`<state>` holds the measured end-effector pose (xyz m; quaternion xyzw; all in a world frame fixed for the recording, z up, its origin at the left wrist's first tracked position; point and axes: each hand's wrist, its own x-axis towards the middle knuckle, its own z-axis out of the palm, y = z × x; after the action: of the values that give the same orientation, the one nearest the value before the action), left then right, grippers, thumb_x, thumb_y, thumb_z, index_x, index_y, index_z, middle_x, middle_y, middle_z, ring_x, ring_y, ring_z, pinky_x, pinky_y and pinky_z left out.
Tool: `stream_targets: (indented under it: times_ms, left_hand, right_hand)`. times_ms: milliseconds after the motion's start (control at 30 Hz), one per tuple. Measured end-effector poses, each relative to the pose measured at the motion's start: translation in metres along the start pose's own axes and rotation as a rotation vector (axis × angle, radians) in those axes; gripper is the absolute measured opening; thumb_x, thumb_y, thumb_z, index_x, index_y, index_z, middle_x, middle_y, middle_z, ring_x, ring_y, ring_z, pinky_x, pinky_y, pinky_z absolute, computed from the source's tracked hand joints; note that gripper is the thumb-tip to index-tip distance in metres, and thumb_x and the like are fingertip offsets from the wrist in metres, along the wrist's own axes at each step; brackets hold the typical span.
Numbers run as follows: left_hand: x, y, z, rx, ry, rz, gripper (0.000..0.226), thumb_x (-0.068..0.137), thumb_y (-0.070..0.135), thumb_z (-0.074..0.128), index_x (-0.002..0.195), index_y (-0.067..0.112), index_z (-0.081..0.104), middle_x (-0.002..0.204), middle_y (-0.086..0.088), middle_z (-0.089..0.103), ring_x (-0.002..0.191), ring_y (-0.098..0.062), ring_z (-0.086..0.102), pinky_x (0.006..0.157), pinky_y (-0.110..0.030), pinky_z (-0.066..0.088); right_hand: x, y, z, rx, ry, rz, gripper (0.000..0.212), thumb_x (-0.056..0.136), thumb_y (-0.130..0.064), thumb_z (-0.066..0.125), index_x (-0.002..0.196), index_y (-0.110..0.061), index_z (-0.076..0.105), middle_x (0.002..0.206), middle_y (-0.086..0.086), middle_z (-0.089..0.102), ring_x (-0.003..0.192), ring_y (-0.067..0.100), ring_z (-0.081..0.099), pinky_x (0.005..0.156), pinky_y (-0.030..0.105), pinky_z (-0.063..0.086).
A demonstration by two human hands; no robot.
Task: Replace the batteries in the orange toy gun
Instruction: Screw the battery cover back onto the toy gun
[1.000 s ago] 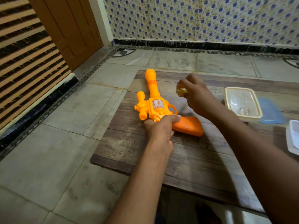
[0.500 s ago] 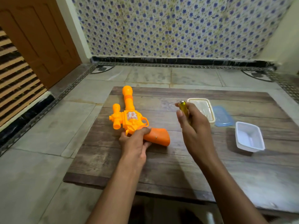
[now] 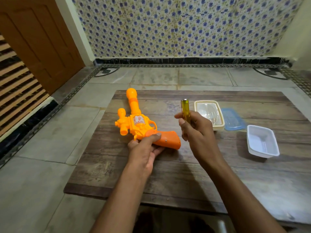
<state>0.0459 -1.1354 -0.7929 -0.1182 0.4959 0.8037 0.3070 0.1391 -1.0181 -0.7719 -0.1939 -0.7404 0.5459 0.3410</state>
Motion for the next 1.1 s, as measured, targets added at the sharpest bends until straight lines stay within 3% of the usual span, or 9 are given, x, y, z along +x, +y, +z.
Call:
stream_targets:
  times_ms: [100,300,467,667,1100]
  left_hand:
    - [-0.001,0.0,0.002,-0.017,-0.005,-0.034,0.049,0.085,-0.014,0.068,0.131,-0.003,0.054,0.124,-0.028,0.067,0.112,-0.042,0.067,0.08,-0.055,0.059]
    - [0.001,0.0,0.002,-0.018,0.002,-0.049,0.055,0.081,-0.016,0.071,0.131,0.0,0.056,0.121,-0.024,0.069,0.111,-0.041,0.067,0.078,-0.055,0.06]
    - [0.0,0.002,0.002,-0.043,-0.004,-0.07,0.055,0.083,-0.017,0.068,0.132,0.001,0.055,0.111,-0.022,0.069,0.099,-0.036,0.069,0.072,-0.051,0.062]
    - [-0.001,0.003,0.001,-0.029,0.004,-0.089,0.056,0.082,-0.016,0.07,0.132,0.002,0.054,0.119,-0.025,0.069,0.096,-0.034,0.071,0.07,-0.048,0.063]
    - [-0.002,0.004,0.002,-0.016,0.0,-0.092,0.053,0.082,-0.016,0.069,0.128,0.006,0.054,0.116,-0.021,0.068,0.092,-0.032,0.069,0.068,-0.045,0.058]
  right_hand:
    - [0.0,0.004,0.0,-0.009,-0.014,-0.01,0.014,0.099,-0.025,0.063,0.106,-0.021,0.075,0.102,0.008,0.057,0.098,0.026,0.063,0.075,0.035,0.061]
    - [0.003,0.002,-0.001,0.059,-0.019,-0.004,0.012,0.094,-0.01,0.07,0.102,-0.014,0.078,0.096,-0.001,0.076,0.092,0.01,0.071,0.077,0.021,0.054]
    - [0.001,0.002,0.002,0.25,-0.003,0.065,0.012,0.089,0.004,0.072,0.1,0.003,0.071,0.091,0.014,0.078,0.089,0.026,0.078,0.079,0.04,0.065]
    - [0.0,0.002,0.006,0.32,0.011,0.192,0.009,0.099,-0.002,0.061,0.102,0.006,0.06,0.09,0.017,0.078,0.087,0.03,0.078,0.075,0.043,0.065]
    - [0.002,0.01,0.008,0.297,0.0,0.275,0.016,0.1,-0.008,0.063,0.104,0.006,0.06,0.091,0.018,0.078,0.088,0.032,0.078,0.075,0.048,0.065]
